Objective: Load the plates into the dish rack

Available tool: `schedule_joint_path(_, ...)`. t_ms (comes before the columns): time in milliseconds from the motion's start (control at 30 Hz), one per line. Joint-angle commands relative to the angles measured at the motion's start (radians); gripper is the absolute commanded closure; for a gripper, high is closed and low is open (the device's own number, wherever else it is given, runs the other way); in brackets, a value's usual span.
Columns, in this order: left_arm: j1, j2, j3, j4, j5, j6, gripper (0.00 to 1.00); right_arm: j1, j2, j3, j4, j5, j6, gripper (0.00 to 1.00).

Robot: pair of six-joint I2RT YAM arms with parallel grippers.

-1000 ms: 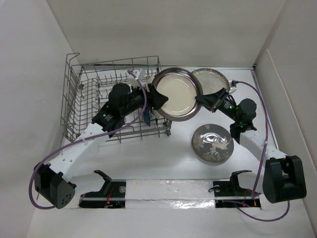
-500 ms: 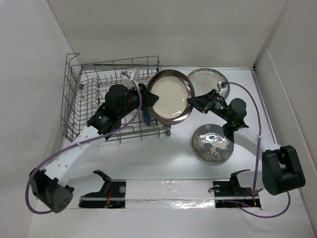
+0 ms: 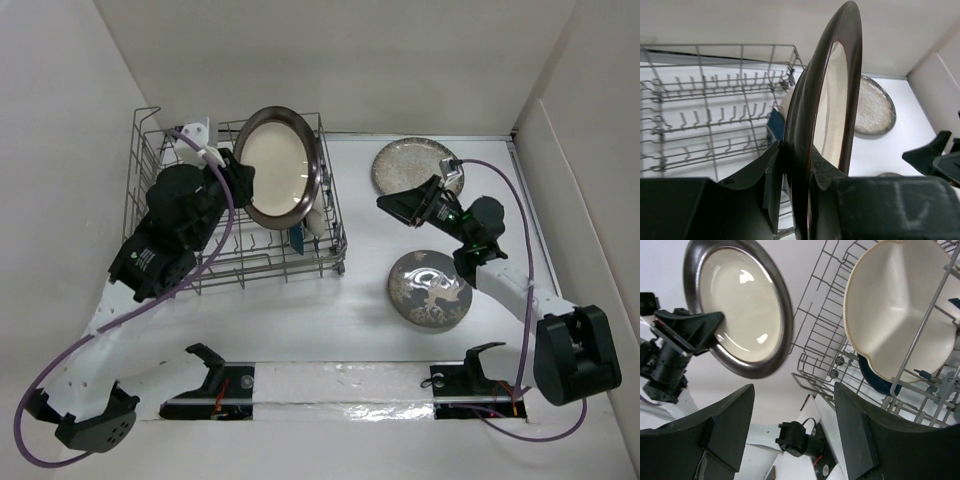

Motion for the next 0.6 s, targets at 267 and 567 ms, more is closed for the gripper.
schedule_joint_path(267, 0.002, 0.077, 0.232, -0.14, -0.429, 0.079, 1.0, -0.047, -0.147, 0.031, -0.29, 0.051, -0.271, 0.29)
schedule_joint_path(567, 0.002, 0.189, 0.149, -0.15, -0.521, 0.061, 1.0, -0.047, -0.243, 0.039, -0.46, 0.151, -0.423, 0.3)
